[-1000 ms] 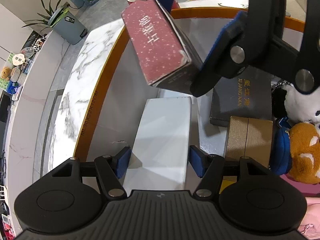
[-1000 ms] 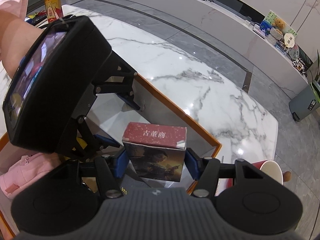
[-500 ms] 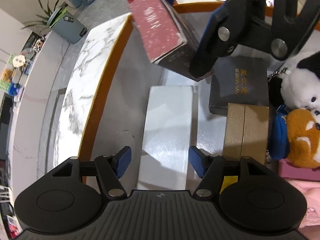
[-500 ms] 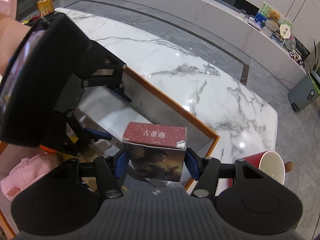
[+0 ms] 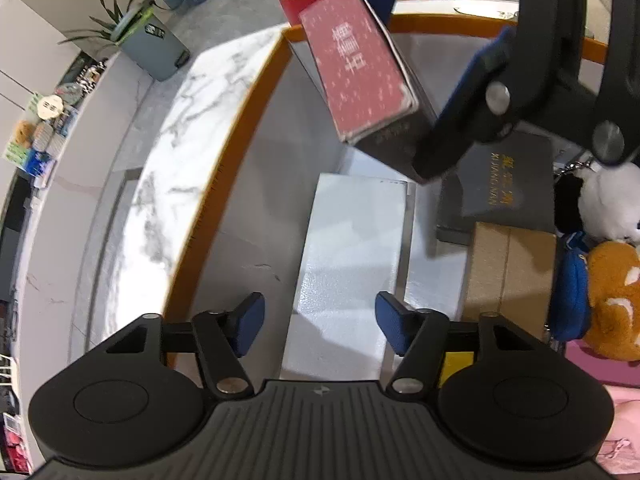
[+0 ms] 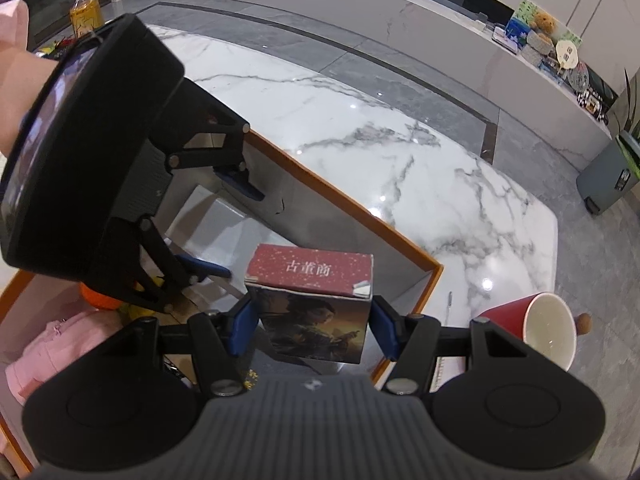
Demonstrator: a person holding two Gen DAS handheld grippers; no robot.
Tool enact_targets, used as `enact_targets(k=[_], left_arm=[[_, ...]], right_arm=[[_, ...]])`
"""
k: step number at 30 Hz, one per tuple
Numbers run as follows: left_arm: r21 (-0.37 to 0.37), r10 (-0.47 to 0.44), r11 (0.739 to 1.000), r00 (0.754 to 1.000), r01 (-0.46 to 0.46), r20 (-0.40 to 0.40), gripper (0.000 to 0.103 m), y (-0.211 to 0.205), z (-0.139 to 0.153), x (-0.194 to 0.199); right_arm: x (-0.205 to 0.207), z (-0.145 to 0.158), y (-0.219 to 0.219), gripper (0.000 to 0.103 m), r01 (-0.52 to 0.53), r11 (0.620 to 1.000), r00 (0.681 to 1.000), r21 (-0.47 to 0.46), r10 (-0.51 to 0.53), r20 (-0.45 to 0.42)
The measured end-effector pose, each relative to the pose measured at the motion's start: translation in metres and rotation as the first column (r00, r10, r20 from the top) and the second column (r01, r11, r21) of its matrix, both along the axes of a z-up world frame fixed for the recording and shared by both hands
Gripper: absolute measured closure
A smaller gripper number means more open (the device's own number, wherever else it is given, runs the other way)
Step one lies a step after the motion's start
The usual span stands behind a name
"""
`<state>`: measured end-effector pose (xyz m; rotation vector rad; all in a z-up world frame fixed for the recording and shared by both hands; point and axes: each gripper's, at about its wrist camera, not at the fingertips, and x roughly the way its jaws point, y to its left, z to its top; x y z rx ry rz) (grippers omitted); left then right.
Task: Organize objects
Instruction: 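Lower both boxes into the shoebox and open both grippers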
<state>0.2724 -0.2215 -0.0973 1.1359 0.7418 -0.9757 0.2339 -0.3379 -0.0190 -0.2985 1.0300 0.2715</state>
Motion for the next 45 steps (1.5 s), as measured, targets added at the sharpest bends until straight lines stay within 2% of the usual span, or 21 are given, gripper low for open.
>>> enact_targets(k=[2, 5, 7, 8, 9, 12, 21, 26, 34, 41, 45], left_arm=[[0.007, -0.004, 1.000, 1.000, 0.004, -0.010, 0.039, 0.002, 0.003, -0.001], [0.010, -0.003, 1.000, 0.997, 0.004, -0.081, 0.036, 0.008, 0.003, -0.003], [0.020, -0.017, 1.000, 0.998, 0.019, -0.064, 0.035, 0.007, -0.002, -0.007], [0.028, -0.018, 0.999, 0.999, 0.020, -0.043, 0.038, 0.007, -0.006, -0.008], [0.033, -0.002, 0.999, 0.999, 0.003, -0.038, 0.043, 0.007, -0.007, -0.008], [0.018, 0.075, 0.997, 0.993, -0.074, -0.091, 0.043, 0.007, -0.004, 0.005], [0.023, 0.149, 0.989, 0.984, -0.147, -0.099, 0.043, 0.001, 0.000, 0.010], [0.010, 0.169, 0.986, 0.980, -0.169, -0.109, 0.044, 0.004, 0.003, 0.008], [0.002, 0.214, 0.977, 0.970, -0.215, -0.113, 0.045, 0.005, 0.006, 0.005], [-0.012, 0.229, 0.973, 0.969, -0.231, -0.094, 0.046, 0.009, 0.008, 0.005], [-0.045, 0.247, 0.966, 0.960, -0.254, -0.130, 0.046, 0.015, 0.018, 0.004]], right_arm=[[0.001, -0.001, 0.001, 0.041, 0.017, 1.000, 1.000, 0.012, -0.017, 0.003], [0.002, -0.005, 0.003, 0.041, 0.037, 0.999, 0.999, 0.019, -0.037, 0.014], [0.005, -0.007, 0.002, 0.041, 0.067, 0.997, 0.998, 0.031, -0.067, 0.010], [0.007, -0.009, 0.002, 0.041, 0.083, 0.996, 0.997, 0.038, -0.083, 0.003], [0.009, -0.011, 0.001, 0.041, 0.103, 0.994, 0.995, 0.047, -0.102, -0.005], [0.012, -0.016, 0.000, 0.041, 0.160, 0.986, 0.987, 0.053, -0.159, -0.032], [0.015, -0.023, 0.001, 0.041, 0.264, 0.962, 0.965, 0.075, -0.264, -0.014], [0.014, -0.026, 0.003, 0.041, 0.328, 0.940, 0.943, 0.092, -0.320, -0.092], [0.014, -0.028, 0.010, 0.042, 0.330, 0.944, 0.936, 0.016, -0.325, -0.136], [0.020, -0.040, 0.026, 0.041, 0.261, 0.960, 0.948, -0.101, -0.275, -0.163], [0.022, -0.040, 0.023, 0.041, 0.260, 0.960, 0.947, -0.100, -0.274, -0.168]])
